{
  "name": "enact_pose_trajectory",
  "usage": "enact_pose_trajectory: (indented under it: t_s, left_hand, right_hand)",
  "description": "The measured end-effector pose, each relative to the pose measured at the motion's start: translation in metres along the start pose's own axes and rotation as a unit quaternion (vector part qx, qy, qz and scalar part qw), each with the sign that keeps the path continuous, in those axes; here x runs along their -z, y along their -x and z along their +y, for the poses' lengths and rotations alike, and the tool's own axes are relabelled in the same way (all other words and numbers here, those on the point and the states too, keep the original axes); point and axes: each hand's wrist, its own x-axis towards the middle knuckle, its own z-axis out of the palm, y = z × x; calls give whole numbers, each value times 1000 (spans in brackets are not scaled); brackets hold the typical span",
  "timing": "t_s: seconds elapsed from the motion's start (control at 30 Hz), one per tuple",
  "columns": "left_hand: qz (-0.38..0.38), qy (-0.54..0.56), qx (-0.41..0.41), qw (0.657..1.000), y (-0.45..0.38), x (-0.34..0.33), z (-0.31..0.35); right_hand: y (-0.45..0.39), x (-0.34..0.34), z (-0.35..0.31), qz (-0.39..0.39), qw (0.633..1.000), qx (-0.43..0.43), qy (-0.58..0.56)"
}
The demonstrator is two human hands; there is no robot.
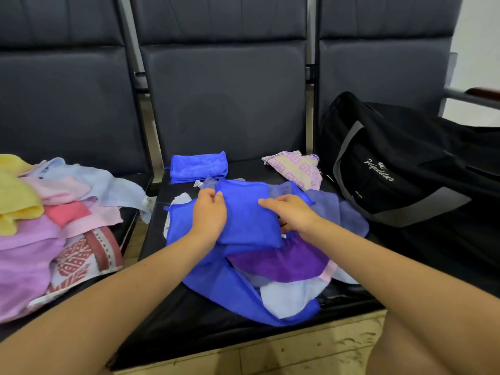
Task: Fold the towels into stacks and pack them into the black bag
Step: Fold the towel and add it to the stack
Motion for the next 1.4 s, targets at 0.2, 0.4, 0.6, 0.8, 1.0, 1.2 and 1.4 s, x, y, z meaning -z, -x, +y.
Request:
enact_pose_trajectory:
  t_s: [0.2,0.4,0.6,0.8,1.0,1.2,1.4]
  left_hand:
    - [-73,-212,-38,974,0,16,-17]
    - [-99,-169,-36,980,6,20,-12]
    - [-54,-106,-92,989,13,20,-5]
    - [-106,89,47,989,16,23,0]
    - [-122,156,98,975,20,28,4]
    - [-136,164,122,969,20,23,6]
    - [-104,273,198,936,12,32,10]
  right_hand:
    - [3,-7,-1,-15,999,-26,41]
    - [-1,-6,-14,-18,991,-21,-129]
    - [2,1,-32,14,984,64,-164]
    - [14,-20,-43,-94,981,35,-168]
    - [10,-41,-31,-74,988,84,-104]
    - [11,-36,-24,-92,988,123,-34]
    - [11,-32,-23,-60,994,82,-37]
